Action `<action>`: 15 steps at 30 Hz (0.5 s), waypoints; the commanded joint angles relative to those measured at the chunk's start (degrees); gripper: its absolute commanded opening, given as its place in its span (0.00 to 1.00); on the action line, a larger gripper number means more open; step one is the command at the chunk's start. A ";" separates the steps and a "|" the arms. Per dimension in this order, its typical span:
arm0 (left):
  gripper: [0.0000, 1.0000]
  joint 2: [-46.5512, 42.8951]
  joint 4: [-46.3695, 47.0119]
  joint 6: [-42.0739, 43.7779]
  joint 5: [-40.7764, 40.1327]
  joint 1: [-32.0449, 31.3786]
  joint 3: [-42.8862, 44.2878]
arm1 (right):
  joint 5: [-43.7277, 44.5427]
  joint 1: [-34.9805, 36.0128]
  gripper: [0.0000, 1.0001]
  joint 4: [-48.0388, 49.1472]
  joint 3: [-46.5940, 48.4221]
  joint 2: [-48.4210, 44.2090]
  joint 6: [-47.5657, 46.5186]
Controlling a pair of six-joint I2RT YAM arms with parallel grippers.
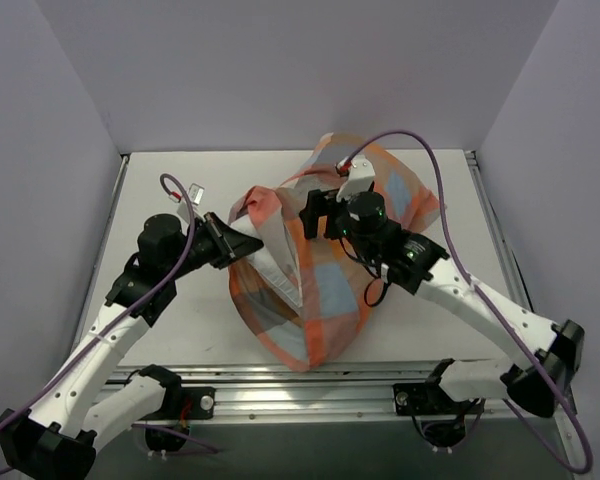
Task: Remove the pillowcase from the pillow
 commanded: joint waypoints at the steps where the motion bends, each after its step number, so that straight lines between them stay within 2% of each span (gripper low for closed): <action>1: 0.02 0.22 3.26 2.21 -1.50 -0.36 5.66 | -3.63 3.49 0.82 -3.37 0.37 -4.64 -0.60; 5: 0.02 1.01 2.74 2.39 -1.93 -0.54 6.71 | -7.77 5.60 0.89 -3.11 1.77 -3.34 -0.16; 12: 0.02 1.54 0.46 3.71 -3.60 -1.06 8.29 | -5.23 11.14 0.89 -3.99 3.80 1.32 -1.83; 13: 0.02 1.63 0.28 3.80 -3.78 -1.15 8.30 | -5.14 11.49 0.88 -3.64 3.71 1.50 -2.09; 15: 0.02 1.72 -0.08 4.06 -4.05 -1.33 8.12 | -5.23 12.02 0.79 -3.20 3.71 1.76 -2.71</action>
